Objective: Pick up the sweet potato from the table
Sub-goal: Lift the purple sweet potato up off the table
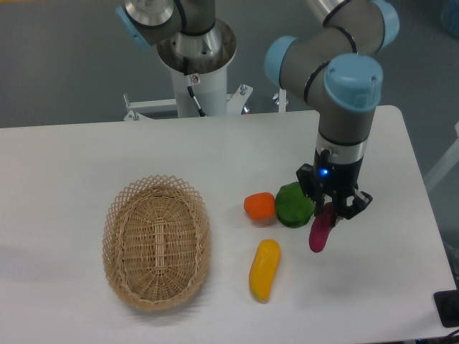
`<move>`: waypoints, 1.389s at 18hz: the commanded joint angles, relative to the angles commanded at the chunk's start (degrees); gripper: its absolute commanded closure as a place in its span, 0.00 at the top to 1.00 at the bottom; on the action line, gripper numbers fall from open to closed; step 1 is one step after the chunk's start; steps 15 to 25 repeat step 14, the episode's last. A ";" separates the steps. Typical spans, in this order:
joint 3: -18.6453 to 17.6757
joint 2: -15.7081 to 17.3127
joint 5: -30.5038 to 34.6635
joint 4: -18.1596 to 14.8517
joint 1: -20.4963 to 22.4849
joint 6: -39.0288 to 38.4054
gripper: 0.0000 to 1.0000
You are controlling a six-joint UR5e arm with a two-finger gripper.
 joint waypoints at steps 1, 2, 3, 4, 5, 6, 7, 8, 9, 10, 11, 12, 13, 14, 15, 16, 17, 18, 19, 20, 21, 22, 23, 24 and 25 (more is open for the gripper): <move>0.09 0.00 0.00 0.00 0.00 -0.26 0.25; 0.09 -0.09 -0.09 0.09 -0.09 -0.35 0.25; 0.09 -0.09 -0.09 0.00 -0.09 -0.35 0.25; 0.09 0.00 -0.09 0.09 -0.09 -0.35 0.25; 0.09 -0.09 -0.09 0.09 -0.09 -0.35 0.25; 0.00 -0.09 -0.18 0.17 -0.09 -0.53 0.25; 0.09 -0.09 -0.18 0.18 -0.09 -0.62 0.25; 0.09 -0.09 -0.09 0.18 -0.09 -0.62 0.25; 0.09 0.00 -0.18 0.26 -0.09 -0.62 0.25; 0.09 -0.09 -0.18 0.26 -0.09 -0.62 0.25; -0.08 -0.09 -0.18 0.35 -0.17 -0.62 0.25; 0.00 -0.09 -0.18 0.35 -0.18 -0.62 0.25; 0.00 -0.09 -0.18 0.44 -0.18 -0.62 0.25; 0.00 -0.09 -0.18 0.44 -0.26 -0.62 0.25; 0.00 -0.09 -0.18 0.44 -0.26 -0.62 0.25; 0.00 -0.09 -0.18 0.44 -0.26 -0.62 0.25; 0.00 -0.09 -0.18 0.44 -0.26 -0.62 0.25; 0.00 -0.09 -0.18 0.44 -0.26 -0.62 0.25; 0.00 -0.09 -0.18 0.44 -0.26 -0.62 0.25; 0.00 -0.09 -0.18 0.44 -0.26 -0.62 0.25; 0.00 -0.09 -0.18 0.44 -0.26 -0.62 0.25; 0.00 -0.09 -0.18 0.44 -0.26 -0.62 0.25; 0.00 -0.09 -0.18 0.44 -0.26 -0.62 0.25; 0.00 -0.09 -0.18 0.44 -0.26 -0.62 0.25; 0.00 -0.09 -0.18 0.44 -0.26 -0.62 0.25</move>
